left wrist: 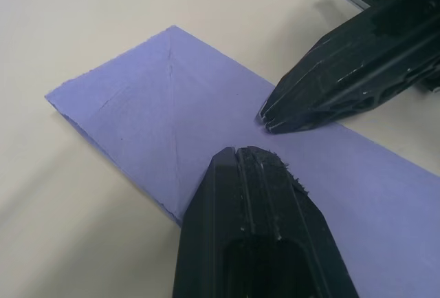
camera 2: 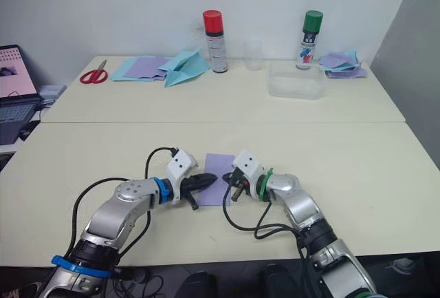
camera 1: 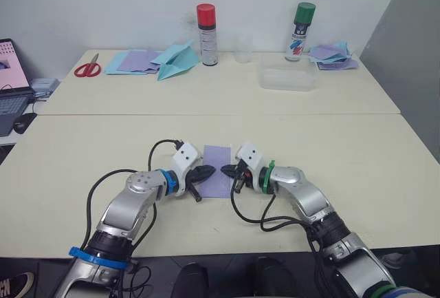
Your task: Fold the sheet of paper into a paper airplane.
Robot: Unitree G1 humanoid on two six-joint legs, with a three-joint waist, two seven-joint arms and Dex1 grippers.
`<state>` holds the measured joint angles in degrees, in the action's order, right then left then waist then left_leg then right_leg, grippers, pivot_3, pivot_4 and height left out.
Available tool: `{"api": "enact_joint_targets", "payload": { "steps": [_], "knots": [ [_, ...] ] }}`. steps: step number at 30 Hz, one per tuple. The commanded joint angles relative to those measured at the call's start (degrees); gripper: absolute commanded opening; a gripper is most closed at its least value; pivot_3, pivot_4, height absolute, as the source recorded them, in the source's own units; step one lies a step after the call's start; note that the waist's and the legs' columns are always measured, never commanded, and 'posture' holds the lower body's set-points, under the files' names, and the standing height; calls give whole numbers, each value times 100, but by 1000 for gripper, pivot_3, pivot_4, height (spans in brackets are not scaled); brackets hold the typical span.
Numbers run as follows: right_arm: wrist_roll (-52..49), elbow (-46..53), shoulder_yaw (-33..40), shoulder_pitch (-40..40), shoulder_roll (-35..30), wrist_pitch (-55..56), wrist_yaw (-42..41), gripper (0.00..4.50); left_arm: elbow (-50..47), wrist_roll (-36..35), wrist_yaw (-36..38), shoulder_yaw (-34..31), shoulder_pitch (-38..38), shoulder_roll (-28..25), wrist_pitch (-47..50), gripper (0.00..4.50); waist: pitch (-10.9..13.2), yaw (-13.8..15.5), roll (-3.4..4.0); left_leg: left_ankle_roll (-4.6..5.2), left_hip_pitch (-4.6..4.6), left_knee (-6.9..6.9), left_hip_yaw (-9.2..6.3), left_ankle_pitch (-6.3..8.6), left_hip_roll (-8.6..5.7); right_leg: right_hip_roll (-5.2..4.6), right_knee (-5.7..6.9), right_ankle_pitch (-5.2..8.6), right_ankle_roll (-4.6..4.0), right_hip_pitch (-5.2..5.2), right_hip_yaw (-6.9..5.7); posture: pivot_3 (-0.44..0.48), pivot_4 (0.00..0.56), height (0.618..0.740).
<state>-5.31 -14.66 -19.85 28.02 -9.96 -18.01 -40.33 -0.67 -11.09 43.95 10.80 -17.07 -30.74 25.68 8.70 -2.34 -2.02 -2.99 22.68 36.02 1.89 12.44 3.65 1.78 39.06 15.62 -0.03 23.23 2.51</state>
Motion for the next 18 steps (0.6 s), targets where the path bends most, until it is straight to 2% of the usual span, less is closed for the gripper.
{"api": "enact_joint_targets", "payload": {
  "steps": [1, 12, 18],
  "knots": [
    [76, -482, 260, 415, 65, 339, 136, 38, 416, 438, 51, 288, 56, -137, -140, 0, 0, 5, 1, 0, 0, 0, 1, 0, 0, 0, 0, 0, 0, 0, 0, 0, 150, 740],
    [517, -2563, 321, 1409, 384, 946, 309, 38, 504, 541, 87, 330, 27, -104, -210, 0, -2, 14, 2, 0, -5, -1, 5, 0, 3, 0, 1, -1, -1, -3, 0, 0, 150, 740],
    [601, -3431, 618, 1915, 530, 1100, 874, 38, 496, 603, 101, 355, 51, -141, -191, 0, -13, 9, 5, 0, -10, -1, 5, 0, 3, -1, 3, -3, -4, -6, 1, 0, 150, 740]
  ]
}}
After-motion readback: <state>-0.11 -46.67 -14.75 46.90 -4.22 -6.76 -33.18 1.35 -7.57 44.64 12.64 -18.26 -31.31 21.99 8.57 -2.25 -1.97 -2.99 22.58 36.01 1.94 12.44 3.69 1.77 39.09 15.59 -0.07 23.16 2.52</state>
